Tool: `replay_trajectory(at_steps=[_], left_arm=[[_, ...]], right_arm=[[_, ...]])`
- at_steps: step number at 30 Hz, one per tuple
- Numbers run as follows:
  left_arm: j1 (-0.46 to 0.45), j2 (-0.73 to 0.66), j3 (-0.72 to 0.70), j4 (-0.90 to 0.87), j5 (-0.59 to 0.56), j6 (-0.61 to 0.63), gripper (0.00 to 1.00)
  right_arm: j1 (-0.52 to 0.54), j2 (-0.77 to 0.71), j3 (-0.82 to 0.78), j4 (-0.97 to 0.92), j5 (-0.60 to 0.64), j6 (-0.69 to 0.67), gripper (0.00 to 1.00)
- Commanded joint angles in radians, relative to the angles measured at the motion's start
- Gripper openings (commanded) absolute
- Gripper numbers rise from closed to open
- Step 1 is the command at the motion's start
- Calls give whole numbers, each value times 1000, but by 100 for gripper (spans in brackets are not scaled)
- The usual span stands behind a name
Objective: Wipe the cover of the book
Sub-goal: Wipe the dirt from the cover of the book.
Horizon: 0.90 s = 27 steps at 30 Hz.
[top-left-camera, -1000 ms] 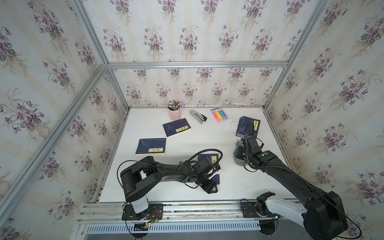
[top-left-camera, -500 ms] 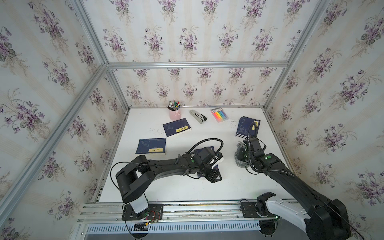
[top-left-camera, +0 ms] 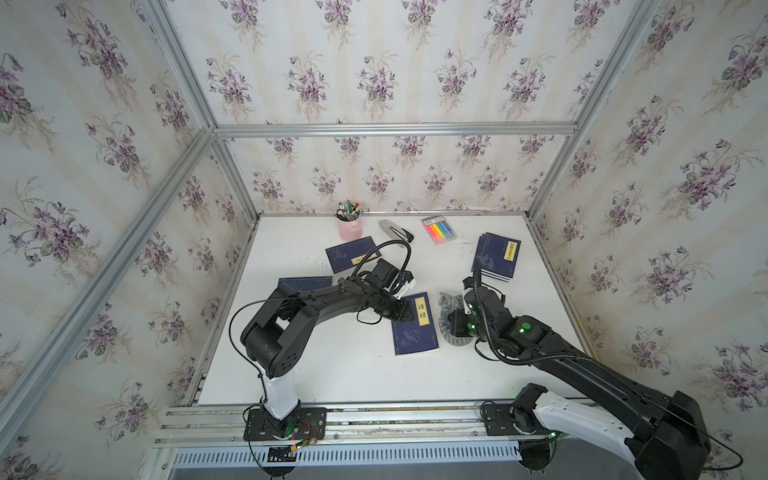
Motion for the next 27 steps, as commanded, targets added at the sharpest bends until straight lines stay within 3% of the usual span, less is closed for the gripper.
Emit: replay_trajectory(at_steps=[1, 5, 10, 15, 21, 27], left_arm=[[6, 49, 23, -21, 27, 26, 15], [22, 93, 12, 1, 36, 9, 11], [48, 111, -13, 26, 57, -6, 7], [71, 137, -30, 54, 79, -22, 4], [75, 148, -22, 38, 70, -20, 3], [86, 166, -14, 32, 67, -20, 1]], right_arm=[[113, 46, -14, 48, 10, 79, 0], [197, 169, -3, 135, -13, 93, 0], [201, 289, 10, 258, -50, 120, 0], [181, 406, 25, 243, -22, 175, 0], [103, 392, -68, 279, -34, 250, 0], [120, 421, -35, 302, -89, 199, 0]])
